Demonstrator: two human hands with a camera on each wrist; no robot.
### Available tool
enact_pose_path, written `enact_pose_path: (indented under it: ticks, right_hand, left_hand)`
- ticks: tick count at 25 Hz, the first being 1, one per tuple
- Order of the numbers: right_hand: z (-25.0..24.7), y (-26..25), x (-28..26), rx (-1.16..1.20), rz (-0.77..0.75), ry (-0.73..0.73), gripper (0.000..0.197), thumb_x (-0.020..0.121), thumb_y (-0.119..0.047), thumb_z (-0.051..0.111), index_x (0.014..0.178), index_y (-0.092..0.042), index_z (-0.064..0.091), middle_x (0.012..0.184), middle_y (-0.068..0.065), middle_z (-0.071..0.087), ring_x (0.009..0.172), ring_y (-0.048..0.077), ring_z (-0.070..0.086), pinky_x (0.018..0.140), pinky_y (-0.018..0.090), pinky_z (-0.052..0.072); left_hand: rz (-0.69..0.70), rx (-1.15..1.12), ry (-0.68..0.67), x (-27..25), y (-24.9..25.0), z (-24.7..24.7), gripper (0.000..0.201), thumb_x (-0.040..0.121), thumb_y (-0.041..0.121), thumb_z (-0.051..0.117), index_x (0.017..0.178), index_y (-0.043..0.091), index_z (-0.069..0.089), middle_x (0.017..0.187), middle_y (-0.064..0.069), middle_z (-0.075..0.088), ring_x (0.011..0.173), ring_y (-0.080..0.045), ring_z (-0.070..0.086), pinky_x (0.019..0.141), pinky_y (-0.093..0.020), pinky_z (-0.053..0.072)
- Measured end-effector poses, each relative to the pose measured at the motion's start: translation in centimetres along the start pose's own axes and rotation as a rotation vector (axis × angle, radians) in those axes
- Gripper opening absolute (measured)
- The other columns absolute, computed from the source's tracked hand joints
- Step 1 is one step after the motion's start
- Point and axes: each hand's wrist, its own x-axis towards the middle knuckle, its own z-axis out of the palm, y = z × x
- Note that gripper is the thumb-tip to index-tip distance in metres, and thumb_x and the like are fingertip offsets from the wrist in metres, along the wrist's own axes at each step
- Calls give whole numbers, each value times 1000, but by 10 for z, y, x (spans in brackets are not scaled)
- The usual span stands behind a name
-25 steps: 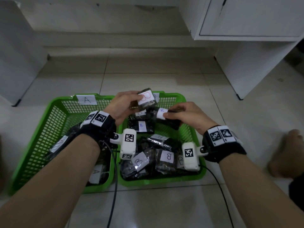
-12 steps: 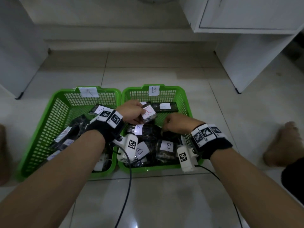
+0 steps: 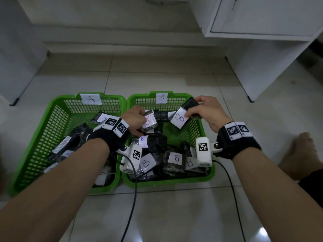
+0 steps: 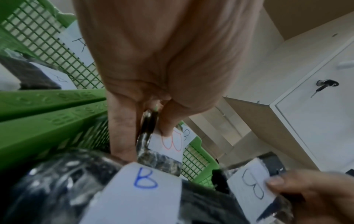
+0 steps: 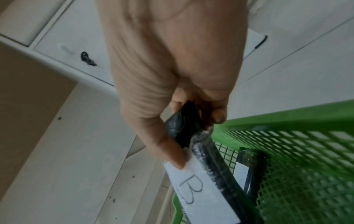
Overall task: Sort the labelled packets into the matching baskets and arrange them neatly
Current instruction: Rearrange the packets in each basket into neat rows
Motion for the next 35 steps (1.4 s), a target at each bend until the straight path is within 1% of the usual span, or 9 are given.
enact_pose_path:
  ticks: [5, 9, 13, 17, 22, 26, 28, 31, 35]
  right_hand:
    - [33, -21, 22, -507, -197, -189, 19, 75, -5, 72, 84, -20, 80, 83, -8, 74, 79, 2, 66, 67, 18, 54]
    - [76, -12, 33, -911, -249, -354, 17, 81, -7, 73, 97, -9, 71, 96, 3, 71, 90, 21, 68, 78, 31, 57]
    - [77, 5, 36, -949, -287, -266, 35, 80, -19, 81, 102, -9, 57, 96, 4, 57, 89, 23, 57, 73, 30, 43]
    - [73, 15, 38, -1101, -280, -370, 50, 64, -25, 93, 104, -10, 67, 103, 7, 65, 97, 27, 62, 76, 30, 50]
    - [70, 1, 32, -1207, -392, -368, 46, 71, -20, 87, 107, -11, 59, 97, 1, 57, 93, 23, 59, 78, 33, 50]
    - [74, 8, 30, -1118, -298, -458, 44, 70, -12, 86, 103, -15, 56, 107, 7, 55, 99, 25, 58, 78, 32, 47]
    - [77, 13, 31, -1104, -277, -452, 45, 70, -9, 86, 104, -13, 57, 114, 8, 52, 106, 26, 55, 83, 33, 48]
    - [74, 13, 32, -1131, -284, -381, 56, 63, -15, 94, 109, -12, 63, 117, 9, 59, 111, 28, 55, 90, 37, 49]
    - [66, 11, 33, -1096, -247, -388, 50, 64, -16, 95, 104, -8, 66, 111, 9, 67, 102, 29, 64, 83, 35, 53]
  left_hand:
    - [37, 414, 75, 5, -1, 6, 39, 94, 12, 52, 131, 8, 40, 117, -11, 59, 90, -27, 62, 71, -36, 56]
    - [60, 509, 25, 9, 3, 9, 60, 98, 18, 50, 147, -2, 22, 129, -16, 55, 110, -30, 60, 73, -31, 45]
    - [46, 517, 12, 13, 4, 9, 63, 98, 17, 49, 149, -4, 18, 134, -19, 53, 115, -31, 58, 76, -32, 43]
    - [30, 484, -19, 12, 4, 8, 64, 99, 14, 47, 150, -4, 14, 134, -21, 52, 112, -33, 60, 81, -35, 52]
    - [2, 419, 1, 12, 2, 8, 58, 98, 11, 47, 146, -6, 19, 132, -22, 52, 111, -36, 61, 92, -45, 55]
    - [-6, 429, 6, 11, 4, 9, 55, 98, 10, 46, 144, -7, 20, 128, -22, 55, 109, -36, 62, 86, -39, 54]
    - [-13, 432, 15, 12, 4, 10, 56, 98, 8, 45, 145, -8, 19, 129, -24, 54, 111, -38, 61, 92, -43, 54]
    - [-7, 434, 9, 14, 3, 11, 58, 98, 9, 44, 146, -7, 16, 129, -23, 53, 109, -38, 62, 92, -46, 54]
    - [3, 390, -17, 20, -2, 7, 56, 97, 12, 50, 144, -4, 25, 129, -21, 52, 105, -36, 62, 88, -48, 56]
